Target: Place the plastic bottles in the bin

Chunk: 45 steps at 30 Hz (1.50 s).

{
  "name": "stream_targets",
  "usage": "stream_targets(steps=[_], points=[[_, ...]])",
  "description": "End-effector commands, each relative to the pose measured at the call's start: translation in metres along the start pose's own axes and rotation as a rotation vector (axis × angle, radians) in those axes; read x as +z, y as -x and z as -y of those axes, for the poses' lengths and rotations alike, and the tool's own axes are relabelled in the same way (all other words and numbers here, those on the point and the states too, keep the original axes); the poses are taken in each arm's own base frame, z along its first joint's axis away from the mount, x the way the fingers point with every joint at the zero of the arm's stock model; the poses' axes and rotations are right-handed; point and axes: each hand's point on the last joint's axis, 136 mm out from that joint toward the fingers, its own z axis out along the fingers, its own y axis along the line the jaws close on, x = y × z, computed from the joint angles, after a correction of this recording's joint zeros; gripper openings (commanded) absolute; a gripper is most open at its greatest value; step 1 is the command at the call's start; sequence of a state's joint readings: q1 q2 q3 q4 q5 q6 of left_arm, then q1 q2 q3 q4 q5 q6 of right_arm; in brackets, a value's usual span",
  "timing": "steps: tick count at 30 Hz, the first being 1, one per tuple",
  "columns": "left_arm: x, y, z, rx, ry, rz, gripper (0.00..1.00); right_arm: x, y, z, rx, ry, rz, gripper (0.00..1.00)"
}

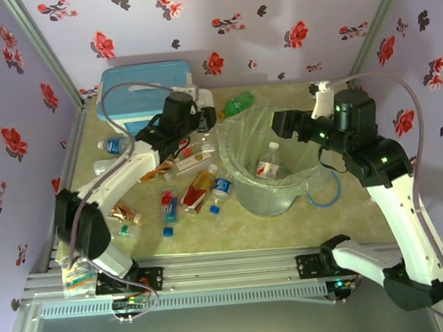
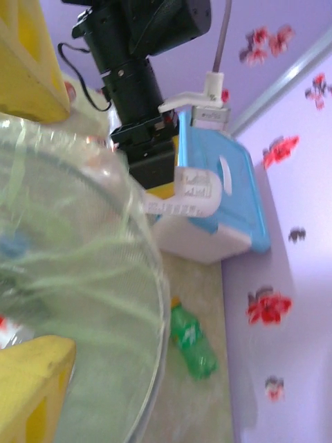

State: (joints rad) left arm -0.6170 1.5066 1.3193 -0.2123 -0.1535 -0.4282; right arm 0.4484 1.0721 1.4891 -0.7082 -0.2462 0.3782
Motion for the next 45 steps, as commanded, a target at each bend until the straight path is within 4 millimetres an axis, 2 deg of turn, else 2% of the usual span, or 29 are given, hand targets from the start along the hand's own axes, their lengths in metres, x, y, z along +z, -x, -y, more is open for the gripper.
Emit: stream_targets(steps=[1, 4, 7, 10, 14, 17, 20, 26, 33, 43, 45], points=[[-0.037, 0.008, -0.017, 0.041, -0.031, 0.054, 0.61, 0.02, 0.007, -0.037, -0.02, 0.135, -0.018, 0.81], [-0.076, 0.009, -0.028, 0.026, -0.098, 0.106, 0.6, 0.041, 0.005, -0.058, -0.034, 0.206, -0.053, 0.81], [-0.108, -0.001, -0.031, 0.062, -0.171, 0.16, 0.56, 0.065, 0.002, -0.075, -0.023, 0.267, -0.093, 0.81], [-0.135, -0.009, -0.013, 0.154, -0.314, 0.203, 0.55, 0.092, -0.002, -0.089, -0.017, 0.317, -0.138, 0.81], [-0.158, -0.013, 0.009, 0.184, -0.466, 0.243, 0.53, 0.121, -0.013, -0.112, -0.015, 0.389, -0.211, 0.82], [-0.158, -0.012, 0.013, 0.162, -0.492, 0.246, 0.52, 0.139, -0.024, -0.124, -0.002, 0.434, -0.259, 0.84], [-0.15, -0.011, 0.014, 0.146, -0.497, 0.231, 0.51, 0.15, -0.031, -0.134, 0.023, 0.478, -0.281, 0.87], [-0.138, -0.003, 0.022, 0.114, -0.537, 0.244, 0.5, 0.167, -0.039, -0.145, 0.071, 0.539, -0.315, 0.88], [-0.139, 0.005, 0.026, 0.099, -0.553, 0.262, 0.48, 0.177, -0.045, -0.14, 0.086, 0.513, -0.329, 0.79], [-0.142, 0.008, 0.027, 0.088, -0.566, 0.278, 0.48, 0.194, -0.057, -0.136, 0.102, 0.503, -0.371, 0.79], [-0.14, 0.008, 0.027, 0.088, -0.564, 0.275, 0.48, 0.193, -0.056, -0.135, 0.097, 0.496, -0.368, 0.73]])
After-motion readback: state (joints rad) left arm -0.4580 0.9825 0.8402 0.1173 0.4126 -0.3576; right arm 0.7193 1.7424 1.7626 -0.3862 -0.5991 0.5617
